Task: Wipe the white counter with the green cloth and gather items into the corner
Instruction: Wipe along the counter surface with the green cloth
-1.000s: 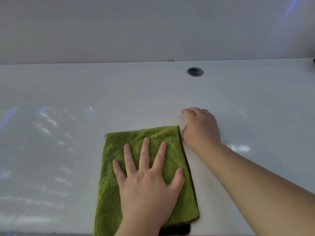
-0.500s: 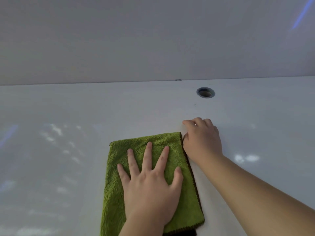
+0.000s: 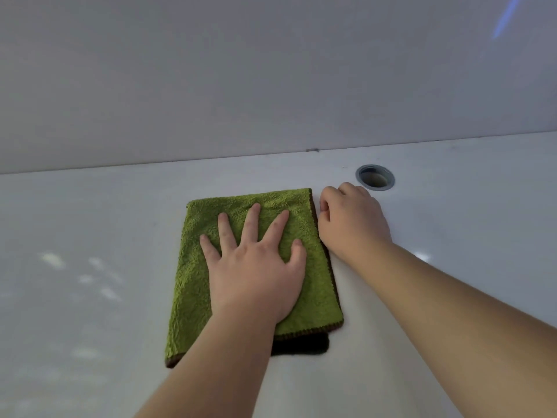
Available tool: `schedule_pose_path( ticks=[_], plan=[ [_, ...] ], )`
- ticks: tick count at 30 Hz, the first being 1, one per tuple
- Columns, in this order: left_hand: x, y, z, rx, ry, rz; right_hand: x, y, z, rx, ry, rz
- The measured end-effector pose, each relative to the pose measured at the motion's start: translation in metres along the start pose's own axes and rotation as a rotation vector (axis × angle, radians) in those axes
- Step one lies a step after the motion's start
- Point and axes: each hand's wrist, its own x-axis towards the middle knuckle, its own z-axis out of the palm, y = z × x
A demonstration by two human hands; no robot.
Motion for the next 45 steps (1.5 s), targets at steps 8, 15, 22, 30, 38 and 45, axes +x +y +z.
schedule_pose_path(
  ticks=[8, 15, 22, 30, 38, 45],
  plan=[
    [0.069, -0.004, -0.004, 0.025, -0.008, 0.044, 0.011, -0.002, 0.014, -0.070, 0.031, 0.047],
    [0.110, -0.005, -0.004, 0.058, -0.005, 0.059, 0.008, -0.002, 0.016, -0.065, 0.077, 0.065],
    [0.121, -0.005, -0.005, 0.062, -0.011, 0.064, 0.007, 0.001, 0.019, -0.082, 0.159, 0.060],
    [0.077, -0.022, -0.006, 0.055, -0.012, 0.085, 0.009, 0.002, 0.017, -0.106, 0.087, 0.029],
    [-0.016, -0.045, -0.007, 0.022, 0.018, 0.057, 0.004, 0.000, 0.015, -0.158, 0.066, -0.064],
    [-0.122, -0.066, -0.015, -0.029, 0.017, 0.011, -0.006, -0.006, 0.006, -0.133, -0.009, -0.033]
  ],
)
